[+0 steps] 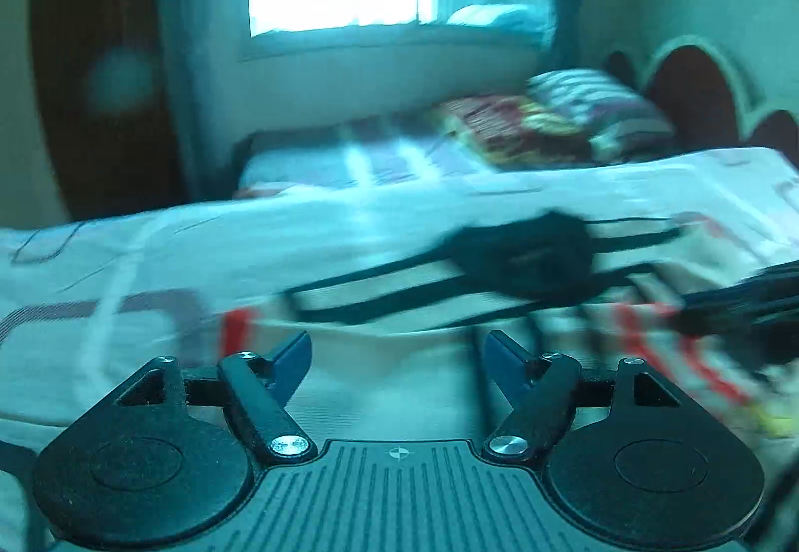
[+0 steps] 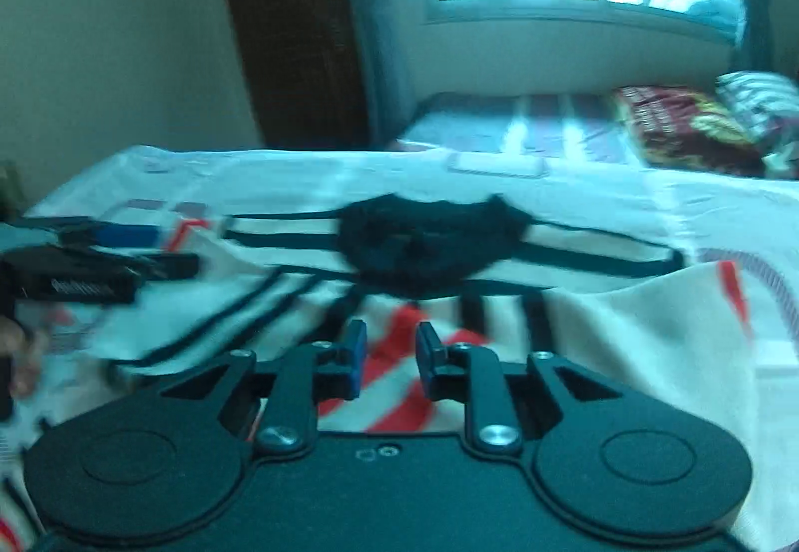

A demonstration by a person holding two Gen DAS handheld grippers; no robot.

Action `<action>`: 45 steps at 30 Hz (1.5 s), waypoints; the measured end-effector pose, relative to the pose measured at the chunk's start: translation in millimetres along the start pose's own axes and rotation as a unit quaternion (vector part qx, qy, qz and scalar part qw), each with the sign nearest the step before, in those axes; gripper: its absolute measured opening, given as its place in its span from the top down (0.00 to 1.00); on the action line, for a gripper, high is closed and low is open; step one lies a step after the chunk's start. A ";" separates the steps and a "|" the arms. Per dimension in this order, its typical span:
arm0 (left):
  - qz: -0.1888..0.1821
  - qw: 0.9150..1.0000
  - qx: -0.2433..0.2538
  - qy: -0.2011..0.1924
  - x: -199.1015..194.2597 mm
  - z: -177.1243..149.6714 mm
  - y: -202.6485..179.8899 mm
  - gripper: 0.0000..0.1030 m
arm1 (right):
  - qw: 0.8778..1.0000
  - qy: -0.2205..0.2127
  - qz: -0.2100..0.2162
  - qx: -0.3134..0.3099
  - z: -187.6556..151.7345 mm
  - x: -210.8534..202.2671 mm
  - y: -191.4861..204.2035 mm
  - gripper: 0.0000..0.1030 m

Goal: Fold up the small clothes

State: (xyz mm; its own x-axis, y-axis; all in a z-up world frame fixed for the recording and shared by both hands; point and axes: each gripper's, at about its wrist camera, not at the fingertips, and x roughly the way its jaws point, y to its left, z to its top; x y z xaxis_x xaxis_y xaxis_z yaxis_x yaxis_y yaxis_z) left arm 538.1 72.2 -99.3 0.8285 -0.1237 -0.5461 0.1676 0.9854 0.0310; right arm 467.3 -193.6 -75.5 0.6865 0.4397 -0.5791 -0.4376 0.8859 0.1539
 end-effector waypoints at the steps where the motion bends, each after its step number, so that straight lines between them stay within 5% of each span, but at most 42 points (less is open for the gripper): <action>1: -0.008 1.000 0.005 0.000 -2.3 -3.8 -13.9 0.26 | 1.000 0.005 0.009 -0.002 -3.4 1.1 4.1 0.82; 4: -0.014 0.999 0.036 0.033 4.8 -29.9 -44.4 0.26 | 0.999 0.033 -0.005 -0.039 -20.6 10.7 12.4 0.84; 7: 0.000 1.000 0.006 0.027 -3.4 -48.5 -24.7 0.16 | 0.996 0.013 -0.031 -0.088 -38.3 1.9 7.5 0.84; 10: 0.027 0.999 -0.015 0.027 -19.7 -62.1 10.5 0.16 | 0.994 0.001 -0.096 -0.053 -45.7 -19.2 -25.6 0.84; 12: 0.018 0.999 -0.027 0.029 -26.4 -68.6 26.1 0.16 | 0.997 -0.004 -0.080 -0.004 -51.8 -32.0 -52.5 0.85; 17: 0.024 0.999 -0.013 0.018 -31.5 -55.8 21.9 0.16 | 0.997 -0.005 -0.082 0.003 -40.5 -31.3 -48.3 0.81; 25: 0.035 0.999 -0.018 0.017 32.8 4.1 37.9 0.16 | 1.000 -0.010 -0.021 -0.005 -1.0 12.4 -15.4 0.82; 29: 0.050 0.994 -0.054 0.075 69.7 -6.5 67.6 0.16 | 0.998 0.019 -0.052 -0.020 3.0 47.4 -17.0 0.85; 33: 0.053 0.997 -0.042 0.042 52.3 -6.7 68.4 0.16 | 0.999 -0.004 -0.049 -0.010 7.6 34.3 -27.1 0.79; 38: 0.045 0.993 -0.090 0.062 61.5 -15.7 85.1 0.13 | 0.996 0.011 -0.093 0.015 -0.7 36.4 -56.1 0.86; 42: 0.042 0.998 -0.055 0.011 46.5 0.3 65.4 0.13 | 0.995 -0.022 -0.086 0.038 2.8 21.8 -73.9 0.81; 45: 0.044 0.997 -0.032 0.048 71.6 6.3 60.5 0.13 | 0.993 -0.020 -0.106 0.046 11.2 24.9 -84.3 0.83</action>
State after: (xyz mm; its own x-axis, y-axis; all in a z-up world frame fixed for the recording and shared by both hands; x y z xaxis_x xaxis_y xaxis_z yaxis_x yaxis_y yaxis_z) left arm 610.9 122.2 -131.3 0.7827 -0.0271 -0.6218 0.0589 0.9978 0.0307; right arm 527.8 -255.7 -93.9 0.7810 0.2463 -0.5740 -0.2274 0.9680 0.1060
